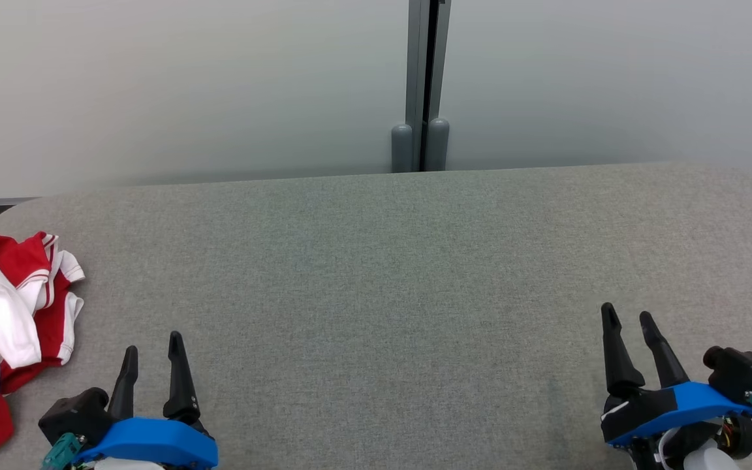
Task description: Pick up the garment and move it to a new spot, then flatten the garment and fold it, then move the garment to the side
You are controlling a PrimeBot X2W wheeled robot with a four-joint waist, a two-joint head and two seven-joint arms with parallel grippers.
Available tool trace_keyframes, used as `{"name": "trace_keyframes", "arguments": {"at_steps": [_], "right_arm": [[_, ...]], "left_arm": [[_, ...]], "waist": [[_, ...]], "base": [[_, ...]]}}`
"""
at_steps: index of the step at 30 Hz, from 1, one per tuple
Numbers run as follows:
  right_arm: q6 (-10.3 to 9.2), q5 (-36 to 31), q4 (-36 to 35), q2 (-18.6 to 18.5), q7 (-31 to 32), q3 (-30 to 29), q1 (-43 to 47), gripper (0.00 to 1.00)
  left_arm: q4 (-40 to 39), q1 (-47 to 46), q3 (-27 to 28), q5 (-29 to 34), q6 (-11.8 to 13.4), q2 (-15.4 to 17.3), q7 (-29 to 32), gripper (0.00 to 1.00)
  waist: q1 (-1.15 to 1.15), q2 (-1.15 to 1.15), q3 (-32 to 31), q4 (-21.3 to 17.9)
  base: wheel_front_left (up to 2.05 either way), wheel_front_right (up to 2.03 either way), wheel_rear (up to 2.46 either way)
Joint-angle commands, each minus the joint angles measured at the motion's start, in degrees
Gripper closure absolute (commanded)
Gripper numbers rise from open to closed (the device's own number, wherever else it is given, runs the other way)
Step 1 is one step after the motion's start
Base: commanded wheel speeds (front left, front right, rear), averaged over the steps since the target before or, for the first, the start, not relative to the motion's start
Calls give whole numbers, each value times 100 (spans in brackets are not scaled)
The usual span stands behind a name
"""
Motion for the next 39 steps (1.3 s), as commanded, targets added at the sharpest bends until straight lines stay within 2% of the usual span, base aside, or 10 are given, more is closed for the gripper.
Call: {"name": "trace_keyframes", "arguments": {"at_steps": [1,10,28,34,39], "right_arm": [[10,-156,5,-23,-71,14,10,0],[11,-723,143,-28,-185,83,17,0],[13,-1741,-41,-41,-410,35,19,0],[9,-2119,81,-238,-469,298,100,0],[9,-2300,85,-358,-526,297,136,0]], "left_arm": [[-16,-2,-19,136,-18,36,-55,0],[112,27,-126,642,-13,80,-175,0],[153,105,-45,1388,-29,54,-399,0],[224,152,-37,1667,-50,47,-459,0],[260,182,-4,1903,-75,76,-510,0]], "waist": [[0,0,-4,0],[0,0,-39,-9],[0,0,-111,-75],[0,0,-112,-79],[0,0,-97,-97]], "base": [[0,0,0],[0,0,0],[0,0,0],[0,0,0],[0,0,0]]}}
